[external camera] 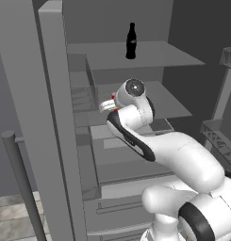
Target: Open the fridge, grab two sodas, and place both sodas inside the bowl with ice on the dining counter.
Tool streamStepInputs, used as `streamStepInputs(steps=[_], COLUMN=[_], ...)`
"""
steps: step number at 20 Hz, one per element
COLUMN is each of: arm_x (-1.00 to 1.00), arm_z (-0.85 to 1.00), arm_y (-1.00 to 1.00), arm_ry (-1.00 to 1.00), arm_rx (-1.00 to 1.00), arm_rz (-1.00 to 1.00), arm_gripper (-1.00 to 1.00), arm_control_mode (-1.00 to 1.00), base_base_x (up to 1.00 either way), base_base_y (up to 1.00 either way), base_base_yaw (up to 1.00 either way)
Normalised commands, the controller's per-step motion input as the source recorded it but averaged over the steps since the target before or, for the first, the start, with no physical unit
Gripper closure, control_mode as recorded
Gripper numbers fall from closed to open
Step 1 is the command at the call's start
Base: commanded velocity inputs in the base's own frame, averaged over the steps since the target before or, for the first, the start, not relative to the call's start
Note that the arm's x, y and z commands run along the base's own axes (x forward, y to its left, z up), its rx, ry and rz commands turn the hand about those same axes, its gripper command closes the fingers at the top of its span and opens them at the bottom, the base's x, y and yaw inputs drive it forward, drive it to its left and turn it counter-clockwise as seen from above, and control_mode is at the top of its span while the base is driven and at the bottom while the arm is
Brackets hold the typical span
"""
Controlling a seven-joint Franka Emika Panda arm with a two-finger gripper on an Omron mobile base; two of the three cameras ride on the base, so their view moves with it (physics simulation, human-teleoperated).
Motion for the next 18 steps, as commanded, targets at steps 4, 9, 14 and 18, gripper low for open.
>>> streamStepInputs(steps=[4, 9, 14, 18], arm_x=[-0.55, -0.63, -0.63, -0.65], arm_z=[0.02, 0.00, 0.00, -0.10], arm_y=[-0.35, -0.37, -0.26, -0.20], arm_ry=[0.12, 0.11, 0.13, 0.13], arm_rx=[0.00, 0.00, 0.00, 0.00], arm_rz=[-0.02, -0.02, -0.05, -0.05], arm_gripper=[1.00, 1.00, 1.00, 1.00], arm_control_mode=[-1.00, -1.00, -1.00, -1.00], base_base_x=[0.00, 0.00, 0.00, 0.00], base_base_y=[0.00, 0.00, 0.00, 0.00], base_base_yaw=[0.00, 0.00, 0.00, 0.00])
